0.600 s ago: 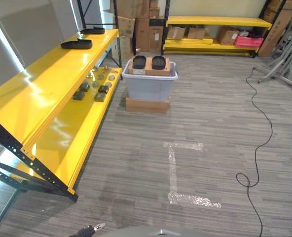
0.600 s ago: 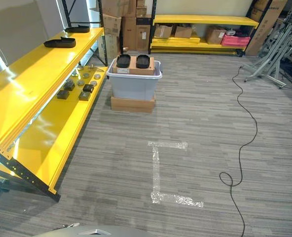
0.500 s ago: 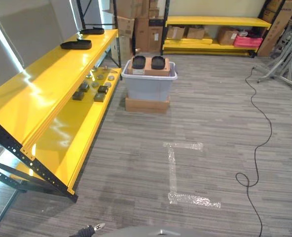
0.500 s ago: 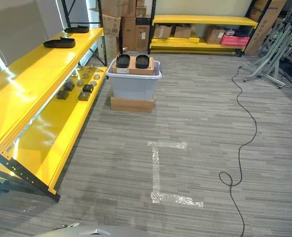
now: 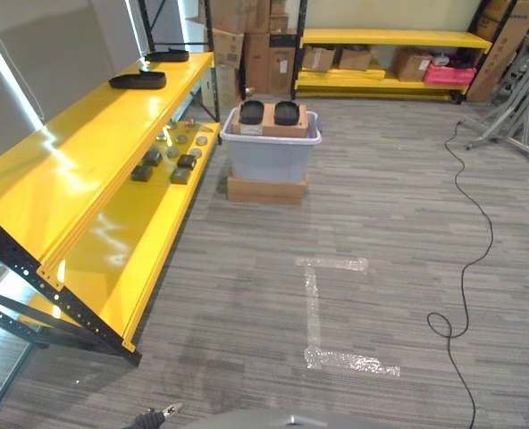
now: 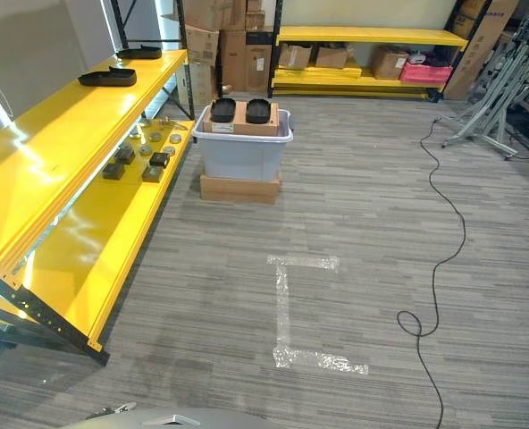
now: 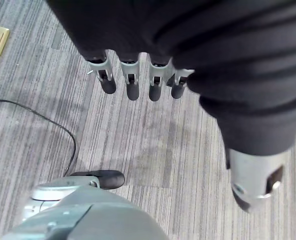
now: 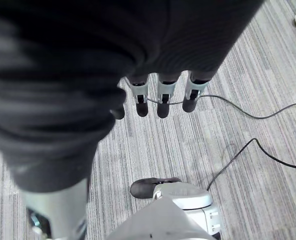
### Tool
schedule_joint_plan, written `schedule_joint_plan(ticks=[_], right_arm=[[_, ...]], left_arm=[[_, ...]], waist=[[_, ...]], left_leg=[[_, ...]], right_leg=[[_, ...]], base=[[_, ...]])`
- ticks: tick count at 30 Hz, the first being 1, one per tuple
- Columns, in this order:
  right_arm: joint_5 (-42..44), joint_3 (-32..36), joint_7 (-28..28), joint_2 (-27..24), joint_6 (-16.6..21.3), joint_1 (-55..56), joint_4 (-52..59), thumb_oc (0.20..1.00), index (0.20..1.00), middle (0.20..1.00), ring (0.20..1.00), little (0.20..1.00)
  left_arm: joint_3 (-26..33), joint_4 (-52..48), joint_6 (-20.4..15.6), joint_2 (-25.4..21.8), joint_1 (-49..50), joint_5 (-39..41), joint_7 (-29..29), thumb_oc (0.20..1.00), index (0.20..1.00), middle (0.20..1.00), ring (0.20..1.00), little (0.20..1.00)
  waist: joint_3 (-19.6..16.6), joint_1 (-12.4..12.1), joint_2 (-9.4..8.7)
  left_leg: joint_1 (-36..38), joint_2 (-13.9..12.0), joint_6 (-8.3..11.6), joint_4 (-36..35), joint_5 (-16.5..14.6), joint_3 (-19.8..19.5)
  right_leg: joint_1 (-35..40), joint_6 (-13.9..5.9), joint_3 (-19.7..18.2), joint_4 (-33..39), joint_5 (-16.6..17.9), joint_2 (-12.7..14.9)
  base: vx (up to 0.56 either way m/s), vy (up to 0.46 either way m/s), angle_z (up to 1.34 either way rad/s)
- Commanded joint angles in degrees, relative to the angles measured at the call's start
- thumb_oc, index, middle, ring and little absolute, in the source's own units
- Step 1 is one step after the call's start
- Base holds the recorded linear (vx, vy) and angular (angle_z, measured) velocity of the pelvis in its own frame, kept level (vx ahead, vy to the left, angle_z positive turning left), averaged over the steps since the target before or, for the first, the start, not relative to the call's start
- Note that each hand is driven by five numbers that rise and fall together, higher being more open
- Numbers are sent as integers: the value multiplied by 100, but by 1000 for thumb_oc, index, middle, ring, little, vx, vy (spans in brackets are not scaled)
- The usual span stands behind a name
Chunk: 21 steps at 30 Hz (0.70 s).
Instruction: Move parts from the plastic box to the shelf.
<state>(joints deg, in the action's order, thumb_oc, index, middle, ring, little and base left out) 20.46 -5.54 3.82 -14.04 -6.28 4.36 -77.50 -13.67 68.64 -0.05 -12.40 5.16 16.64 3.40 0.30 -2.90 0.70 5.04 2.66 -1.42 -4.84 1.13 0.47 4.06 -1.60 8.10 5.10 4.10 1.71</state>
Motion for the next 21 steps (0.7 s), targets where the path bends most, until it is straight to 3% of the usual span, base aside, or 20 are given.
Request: schedule_joint_plan(ticks=[1, 17, 21], right_arm=[[133, -39, -45, 7, 37, -257, -408, 1000, 1000, 1000, 1000, 1000], [219, -34, 21, -21, 18, -273, -389, 1000, 1000, 1000, 1000, 1000], [404, 145, -125, -58, 114, -285, -410, 1000, 1000, 1000, 1000, 1000]], left_arm=[[105, 422, -30, 105, -402, -77, 218, 1000, 1000, 1000, 1000, 1000], [76, 513, 265, 126, -445, -218, 408, 1000, 1000, 1000, 1000, 1000], [89, 558, 290, 76, -420, -172, 361, 1000, 1000, 1000, 1000, 1000]], waist=[[32, -87, 15], [107, -53, -7], [266, 3, 10]], left_leg=[[-32, 43, -33, -16, -406, 342], [-11, 140, -131, 67, -471, 239], [-135, 256, -358, 369, -648, 126]], right_leg=[[13, -477, -39, -10, -250, 153], [-1, -468, -187, -143, -276, 184], [-362, -487, -322, -971, -452, 307]], base=[[49, 5, 0], [39, 32, -2], [83, 127, -10]])
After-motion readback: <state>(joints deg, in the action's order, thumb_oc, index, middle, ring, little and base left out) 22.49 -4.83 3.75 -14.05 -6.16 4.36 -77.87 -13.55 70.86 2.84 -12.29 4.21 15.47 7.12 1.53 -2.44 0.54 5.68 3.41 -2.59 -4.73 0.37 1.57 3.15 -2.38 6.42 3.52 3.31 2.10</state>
